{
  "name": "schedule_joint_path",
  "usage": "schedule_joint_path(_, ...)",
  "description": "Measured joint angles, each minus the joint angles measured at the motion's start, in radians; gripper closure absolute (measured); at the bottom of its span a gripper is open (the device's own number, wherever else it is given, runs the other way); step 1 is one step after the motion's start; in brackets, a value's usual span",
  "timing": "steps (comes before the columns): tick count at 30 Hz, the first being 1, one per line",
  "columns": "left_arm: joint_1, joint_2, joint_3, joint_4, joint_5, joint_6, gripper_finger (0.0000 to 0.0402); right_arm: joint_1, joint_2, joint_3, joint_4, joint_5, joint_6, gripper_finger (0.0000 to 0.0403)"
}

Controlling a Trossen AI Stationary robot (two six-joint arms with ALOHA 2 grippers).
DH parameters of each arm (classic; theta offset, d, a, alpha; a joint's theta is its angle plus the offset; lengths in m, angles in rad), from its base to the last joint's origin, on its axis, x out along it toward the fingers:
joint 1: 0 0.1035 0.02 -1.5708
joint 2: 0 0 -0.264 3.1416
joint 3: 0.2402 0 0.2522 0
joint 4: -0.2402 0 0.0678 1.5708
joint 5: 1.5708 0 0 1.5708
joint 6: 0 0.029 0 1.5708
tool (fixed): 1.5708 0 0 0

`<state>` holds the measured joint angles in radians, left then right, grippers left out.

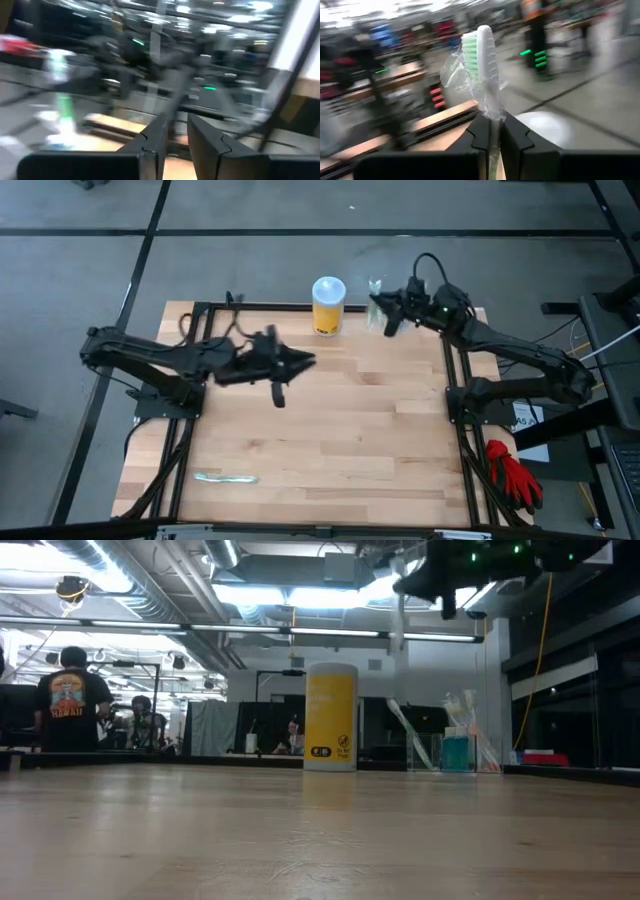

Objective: Pick & Place toothbrushing station
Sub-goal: Put the top green toothbrush into the transparent organizer

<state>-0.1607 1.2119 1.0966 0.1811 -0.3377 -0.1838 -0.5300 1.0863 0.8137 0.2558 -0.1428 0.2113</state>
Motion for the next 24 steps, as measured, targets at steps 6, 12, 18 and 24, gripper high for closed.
schedule_joint_path(6,-0.127,-0.089,0.000,-0.060,-0.351,0.071,0.0355,-0.129,0.007,-0.181,0.193,0.182,0.025,0.0382)
schedule_joint_path(12,-0.194,-0.105,0.000,-0.063,-0.480,0.094,0.0373,-0.239,0.048,-0.307,0.330,0.215,0.038,0.0382)
schedule_joint_path(18,-0.198,-0.104,0.000,-0.065,-0.483,0.085,0.0381,-0.274,0.199,-0.314,0.445,0.245,-0.010,0.0382)
schedule_joint_path(24,-0.198,-0.104,0.000,-0.065,-0.483,0.062,0.0382,-0.292,0.380,-0.309,0.631,0.244,-0.024,0.0382)
